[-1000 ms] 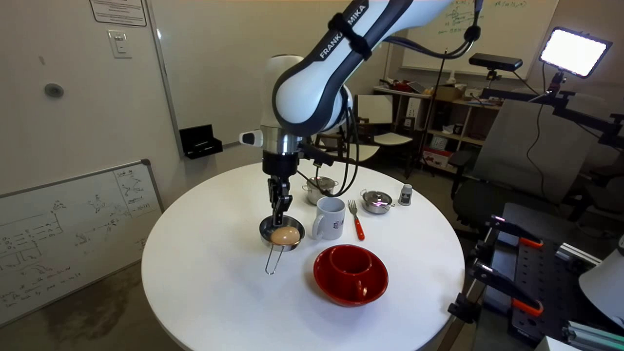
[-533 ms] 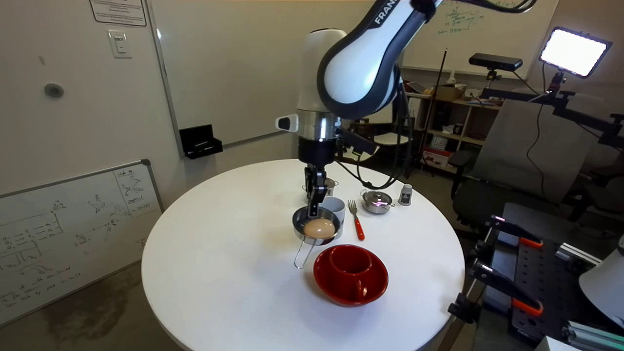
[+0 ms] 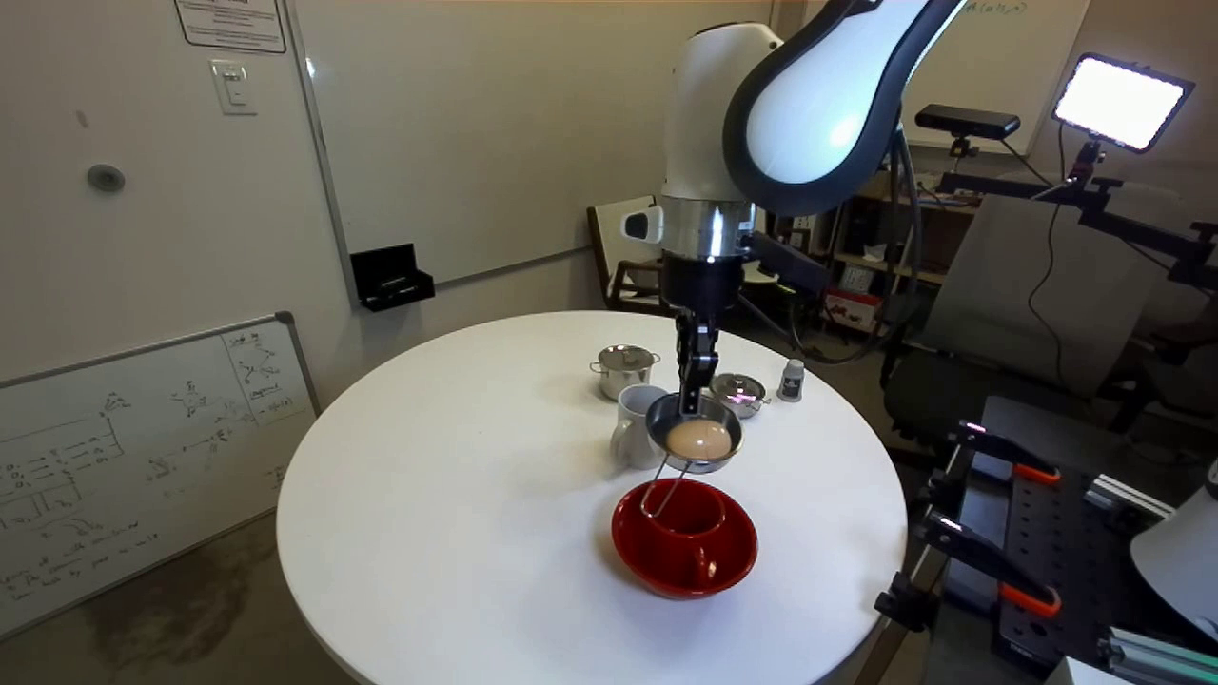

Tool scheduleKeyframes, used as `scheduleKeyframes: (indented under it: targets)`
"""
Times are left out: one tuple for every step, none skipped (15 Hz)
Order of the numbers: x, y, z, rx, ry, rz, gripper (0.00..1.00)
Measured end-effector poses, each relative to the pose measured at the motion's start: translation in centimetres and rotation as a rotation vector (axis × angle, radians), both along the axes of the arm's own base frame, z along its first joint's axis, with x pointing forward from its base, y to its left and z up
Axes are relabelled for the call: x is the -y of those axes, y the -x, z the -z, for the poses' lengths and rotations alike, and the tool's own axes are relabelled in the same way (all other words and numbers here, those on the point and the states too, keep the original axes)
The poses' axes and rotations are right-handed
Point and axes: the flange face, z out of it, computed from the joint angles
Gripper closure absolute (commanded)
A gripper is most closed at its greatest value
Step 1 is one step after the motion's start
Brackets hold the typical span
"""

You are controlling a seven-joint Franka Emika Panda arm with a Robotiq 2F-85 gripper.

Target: Move the silver pan to the right

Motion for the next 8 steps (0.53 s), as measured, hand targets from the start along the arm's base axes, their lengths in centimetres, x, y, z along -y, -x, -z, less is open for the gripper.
scheduleKeyframes:
  targets:
    - [-0.07,-0.05,0.07,-0.001,0.0,-0.001,0.93]
    - [-0.17,-0.13,0.17,-0.002,-0.001,-0.002,0.93]
    - [-0.18,-0.14,0.26,-0.003,-0.002,-0.002,0.93]
    - [-0.18,-0.13,0.33,-0.005,-0.002,-0.002,0.93]
    - [-0.18,-0.14,0.37,-0.006,-0.002,-0.002,0.93]
    - [-0.17,-0.13,0.4,-0.006,-0.002,-0.002,0.94]
    - [-0.16,-0.14,0.4,-0.006,-0.002,-0.002,0.94]
    - [-0.14,-0.14,0.43,-0.007,-0.002,-0.001,0.94]
